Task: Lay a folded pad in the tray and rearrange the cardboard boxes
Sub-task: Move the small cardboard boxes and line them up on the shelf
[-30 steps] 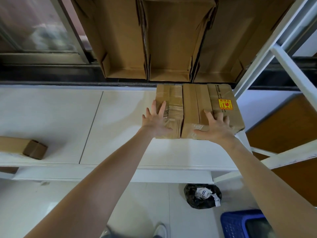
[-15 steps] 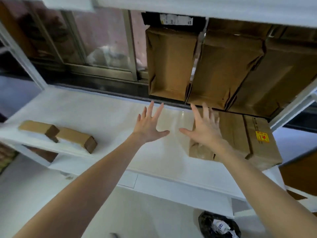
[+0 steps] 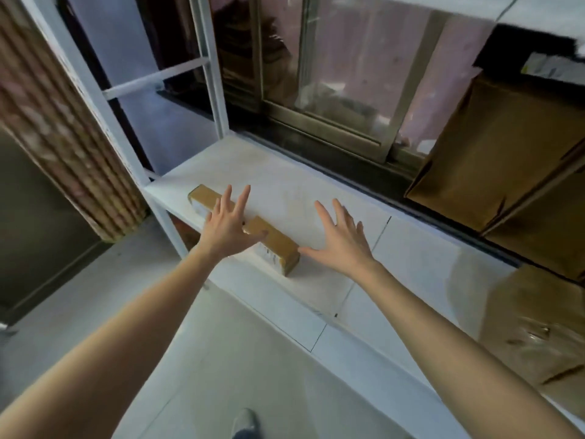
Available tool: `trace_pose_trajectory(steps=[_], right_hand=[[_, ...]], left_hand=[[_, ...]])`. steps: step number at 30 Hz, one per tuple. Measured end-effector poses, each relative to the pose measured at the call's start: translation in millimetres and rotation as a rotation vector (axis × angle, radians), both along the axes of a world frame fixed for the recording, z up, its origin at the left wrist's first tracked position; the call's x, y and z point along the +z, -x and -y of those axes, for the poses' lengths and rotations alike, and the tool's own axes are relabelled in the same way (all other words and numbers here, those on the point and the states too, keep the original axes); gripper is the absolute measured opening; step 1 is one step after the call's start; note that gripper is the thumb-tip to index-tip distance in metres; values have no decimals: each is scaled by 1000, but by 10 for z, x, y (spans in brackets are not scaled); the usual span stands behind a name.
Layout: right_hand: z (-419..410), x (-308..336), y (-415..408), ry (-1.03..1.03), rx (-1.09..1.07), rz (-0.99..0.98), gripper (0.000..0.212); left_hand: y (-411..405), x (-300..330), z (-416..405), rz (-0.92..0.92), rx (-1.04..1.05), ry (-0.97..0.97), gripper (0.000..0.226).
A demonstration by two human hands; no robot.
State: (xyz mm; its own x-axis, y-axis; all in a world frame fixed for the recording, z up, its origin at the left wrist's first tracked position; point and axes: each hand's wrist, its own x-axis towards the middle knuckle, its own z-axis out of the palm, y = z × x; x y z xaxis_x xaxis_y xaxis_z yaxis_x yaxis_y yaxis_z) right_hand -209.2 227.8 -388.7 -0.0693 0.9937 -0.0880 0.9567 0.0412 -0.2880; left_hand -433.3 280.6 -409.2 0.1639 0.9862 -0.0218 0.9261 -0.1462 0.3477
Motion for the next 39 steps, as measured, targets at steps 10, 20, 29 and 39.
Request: trace_pose_trajectory(steps=[10,20,29,39], right_hand=[[-740,-649,850,171,39,6,96],[-867,-1062,898,306,-91,23,89],[-799,-744,595,154,-186,-46,75],[140,-244,-518,96,-482,-114,70]], left_hand=[[922,-603,-804,-165,-55,73,107],[669,-901,-1365,-479,-308,99,98],[371,-678,-1314,-315,-304,37,64],[-838,-120,-572,126,-215,232,77]])
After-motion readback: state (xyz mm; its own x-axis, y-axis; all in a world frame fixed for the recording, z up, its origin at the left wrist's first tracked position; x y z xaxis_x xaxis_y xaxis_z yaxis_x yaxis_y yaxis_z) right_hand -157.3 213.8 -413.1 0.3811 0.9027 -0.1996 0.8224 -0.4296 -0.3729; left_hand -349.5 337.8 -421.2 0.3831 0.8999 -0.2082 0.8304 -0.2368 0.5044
